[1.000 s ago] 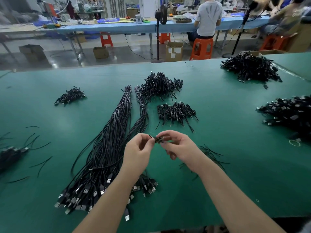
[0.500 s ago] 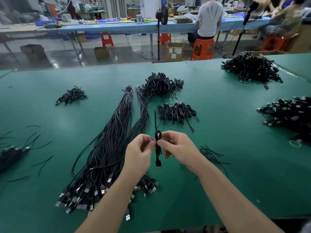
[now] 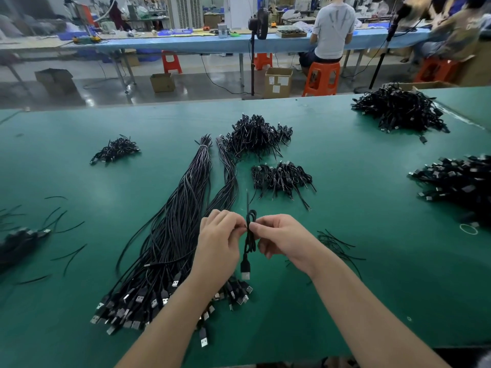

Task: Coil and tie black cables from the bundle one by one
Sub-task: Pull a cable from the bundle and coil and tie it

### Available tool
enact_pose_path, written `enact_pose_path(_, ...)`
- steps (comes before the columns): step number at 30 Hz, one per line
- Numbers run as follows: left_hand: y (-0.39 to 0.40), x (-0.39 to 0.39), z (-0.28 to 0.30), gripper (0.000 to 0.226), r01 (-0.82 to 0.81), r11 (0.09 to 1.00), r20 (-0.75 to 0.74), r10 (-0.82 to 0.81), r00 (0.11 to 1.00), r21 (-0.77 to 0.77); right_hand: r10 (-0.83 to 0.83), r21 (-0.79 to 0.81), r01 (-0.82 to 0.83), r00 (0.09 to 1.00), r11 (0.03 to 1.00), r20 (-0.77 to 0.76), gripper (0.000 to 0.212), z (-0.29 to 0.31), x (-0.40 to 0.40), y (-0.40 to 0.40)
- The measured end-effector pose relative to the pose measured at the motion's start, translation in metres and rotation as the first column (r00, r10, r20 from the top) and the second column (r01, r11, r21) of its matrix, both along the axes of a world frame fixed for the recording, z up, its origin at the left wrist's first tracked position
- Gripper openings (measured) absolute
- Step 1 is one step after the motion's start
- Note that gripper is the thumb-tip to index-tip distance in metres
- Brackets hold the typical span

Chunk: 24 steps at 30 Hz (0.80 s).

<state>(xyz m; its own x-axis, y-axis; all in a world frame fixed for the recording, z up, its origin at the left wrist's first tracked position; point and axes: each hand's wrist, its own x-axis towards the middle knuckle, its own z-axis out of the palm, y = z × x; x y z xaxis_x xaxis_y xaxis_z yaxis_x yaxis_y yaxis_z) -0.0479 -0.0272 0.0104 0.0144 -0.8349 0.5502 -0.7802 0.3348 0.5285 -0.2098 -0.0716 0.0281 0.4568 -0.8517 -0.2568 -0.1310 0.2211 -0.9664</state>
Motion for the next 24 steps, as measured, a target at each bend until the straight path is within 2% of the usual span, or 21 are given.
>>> enact_pose_path(4,0.002,0.000,-0.005,0.013,0.046,0.998,0.043,-0.044,0.998,-0.042,-0.108,0.265,0.070,0.985,0.962,0.132,0.027,-0.005,0.006,0.000)
enact_pose_path(6,0.004,0.001,-0.006,0.014,0.049,0.997,-0.106,-0.044,0.993,0.051,-0.133,0.323,0.069,0.975,0.944,0.179,0.027,-0.005,0.008,0.001)
enact_pose_path(8,0.003,0.002,-0.006,0.017,0.056,0.979,-0.291,0.003,0.957,0.194,-0.121,0.250,0.075,0.977,0.965,0.173,0.027,-0.005,0.008,0.003)
enact_pose_path(11,-0.001,0.001,-0.005,0.016,0.056,0.929,-0.424,0.112,0.899,0.365,-0.088,-0.086,0.085,0.996,0.993,-0.030,0.031,-0.003,0.007,0.007)
enact_pose_path(13,-0.003,0.000,-0.004,0.013,0.050,0.897,-0.439,0.166,0.883,0.439,-0.108,-0.402,0.002,0.964,0.916,-0.241,0.032,-0.002,0.003,0.009)
enact_pose_path(15,-0.004,-0.001,-0.002,0.013,0.058,0.877,-0.480,0.205,0.853,0.477,-0.130,-0.569,-0.087,0.935,0.818,-0.330,0.029,-0.003,-0.002,0.009)
enact_pose_path(19,-0.003,-0.003,0.002,0.012,0.112,0.857,-0.612,0.262,0.746,0.503,-0.106,-0.596,-0.100,0.948,0.797,-0.301,0.018,-0.004,-0.002,0.010)
enact_pose_path(21,-0.001,-0.005,0.004,0.011,0.152,0.858,-0.655,0.249,0.714,0.491,-0.130,-0.535,-0.018,0.962,0.845,-0.239,0.008,-0.005,-0.001,0.010)
enact_pose_path(24,0.002,-0.007,0.009,0.012,0.200,0.874,-0.692,0.191,0.696,0.442,-0.154,-0.413,0.075,0.975,0.908,-0.162,0.009,-0.004,0.000,0.008)
